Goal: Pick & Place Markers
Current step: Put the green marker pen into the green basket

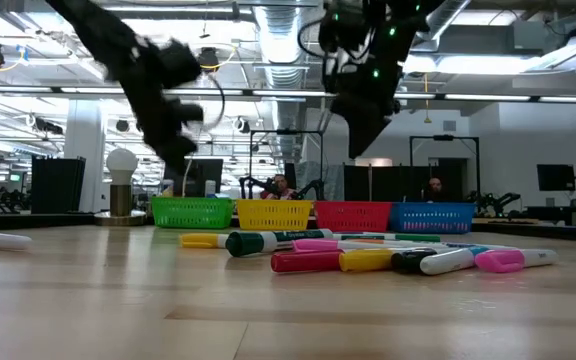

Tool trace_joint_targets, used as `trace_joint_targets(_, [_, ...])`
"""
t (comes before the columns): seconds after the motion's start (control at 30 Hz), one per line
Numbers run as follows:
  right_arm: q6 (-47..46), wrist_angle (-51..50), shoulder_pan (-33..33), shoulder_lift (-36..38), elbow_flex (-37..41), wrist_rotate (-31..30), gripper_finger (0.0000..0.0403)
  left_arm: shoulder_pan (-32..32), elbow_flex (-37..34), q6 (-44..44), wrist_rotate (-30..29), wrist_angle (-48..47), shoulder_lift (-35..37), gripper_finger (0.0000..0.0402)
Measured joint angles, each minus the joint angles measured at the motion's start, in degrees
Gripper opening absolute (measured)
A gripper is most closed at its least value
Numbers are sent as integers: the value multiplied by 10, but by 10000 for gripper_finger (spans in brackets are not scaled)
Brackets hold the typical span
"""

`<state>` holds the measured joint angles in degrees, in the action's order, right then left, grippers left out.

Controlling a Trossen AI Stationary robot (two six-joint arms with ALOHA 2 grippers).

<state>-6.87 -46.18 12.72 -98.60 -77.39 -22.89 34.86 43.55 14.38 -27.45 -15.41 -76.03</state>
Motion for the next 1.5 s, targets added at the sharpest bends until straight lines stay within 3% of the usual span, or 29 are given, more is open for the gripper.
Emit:
trace_joint_targets(0.17, [-78, -29, -87, 3, 0, 6, 121, -83, -2, -138, 45, -39, 147, 163])
trace_joint_targets(0.3, [-136, -21, -165, 2, 0, 7, 121, -151, -12, -252, 174, -38, 255, 165])
trace_joint_targets(0.43, [-137, -1, -234, -1, 0, 8, 121, -238, -36, -400, 298, -34, 338, 164])
trace_joint_targets(0.63, [-96, 42, -296, -1, 0, 2, 113, -414, -102, -490, 344, -33, 418, 159])
trace_joint_targets(0.73, [-97, 76, -308, -1, 0, 5, 108, -501, -143, -562, 293, 6, 431, 159])
trace_joint_targets(0.9, [-67, 84, -288, -1, 0, 74, 114, -623, -213, -617, 124, 178, 403, 159])
trace_joint_targets(1.1, [78, 148, -255, -1, 0, 145, 123, -690, -249, -617, -18, 340, 312, 159])
trace_joint_targets(1.2, [133, 169, -235, -1, 0, 205, 123, -691, -250, -614, -41, 384, 258, 159])
trace_joint_targets(1.5, [260, 177, -193, -1, 1, 320, 123, -678, -249, -609, -40, 478, 91, 159])
